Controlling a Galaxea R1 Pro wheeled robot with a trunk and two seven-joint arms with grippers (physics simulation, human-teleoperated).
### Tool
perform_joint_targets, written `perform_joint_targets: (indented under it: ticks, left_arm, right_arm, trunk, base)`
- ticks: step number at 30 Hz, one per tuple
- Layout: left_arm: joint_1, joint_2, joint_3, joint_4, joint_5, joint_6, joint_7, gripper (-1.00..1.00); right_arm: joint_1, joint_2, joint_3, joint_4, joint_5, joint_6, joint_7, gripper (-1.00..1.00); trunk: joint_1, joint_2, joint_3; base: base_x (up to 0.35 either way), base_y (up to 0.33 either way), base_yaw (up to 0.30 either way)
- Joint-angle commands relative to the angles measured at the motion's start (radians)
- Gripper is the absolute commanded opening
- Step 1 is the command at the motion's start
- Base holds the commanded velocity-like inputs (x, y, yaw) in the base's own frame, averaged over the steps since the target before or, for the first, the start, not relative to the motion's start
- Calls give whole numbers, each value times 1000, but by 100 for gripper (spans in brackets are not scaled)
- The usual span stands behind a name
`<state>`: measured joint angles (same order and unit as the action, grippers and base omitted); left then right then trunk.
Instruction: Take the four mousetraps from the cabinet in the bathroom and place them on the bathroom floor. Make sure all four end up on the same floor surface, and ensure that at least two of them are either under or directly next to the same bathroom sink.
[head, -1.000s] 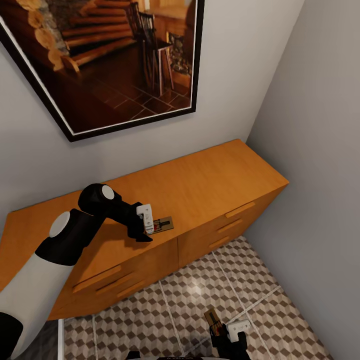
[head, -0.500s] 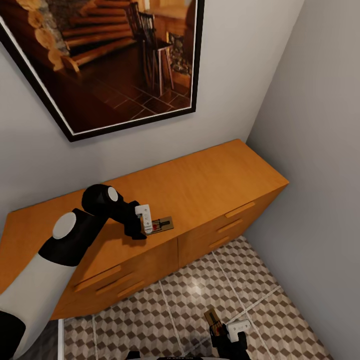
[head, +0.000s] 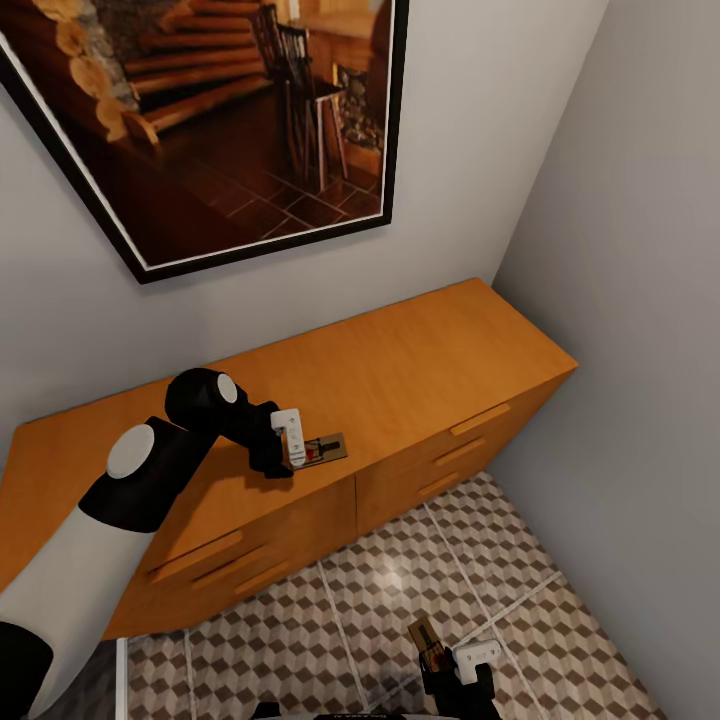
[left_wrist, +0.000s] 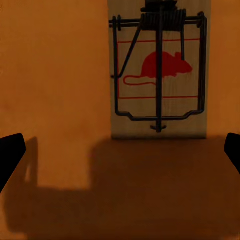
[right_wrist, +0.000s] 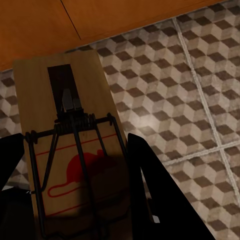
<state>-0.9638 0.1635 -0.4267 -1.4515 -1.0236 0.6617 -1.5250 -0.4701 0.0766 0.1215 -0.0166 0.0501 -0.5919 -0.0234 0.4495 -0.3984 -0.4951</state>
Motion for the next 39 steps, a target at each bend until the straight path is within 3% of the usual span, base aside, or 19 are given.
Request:
perform_joint_targets:
  ticks: [1, 22, 39]
  left_arm:
    - [-1, 1, -2, -1, -7, 10, -7, 100]
    - [-1, -31, -3, 0, -7, 12, -8, 100]
    - [-1, -34, -4, 0, -7, 12, -9, 100]
  right_arm:
    - [-1, 0, 1, 1, 4, -3, -3, -100]
    - [-1, 3, 1, 1, 4, -3, -3, -100]
    - [-1, 5, 1, 1, 4, -3, -3, -100]
  trunk:
    - [1, -2, -1]
    - [1, -2, -1]
    - [1, -2, -2]
  base:
    - [0, 0, 0]
    - [0, 0, 0]
    - [0, 0, 0]
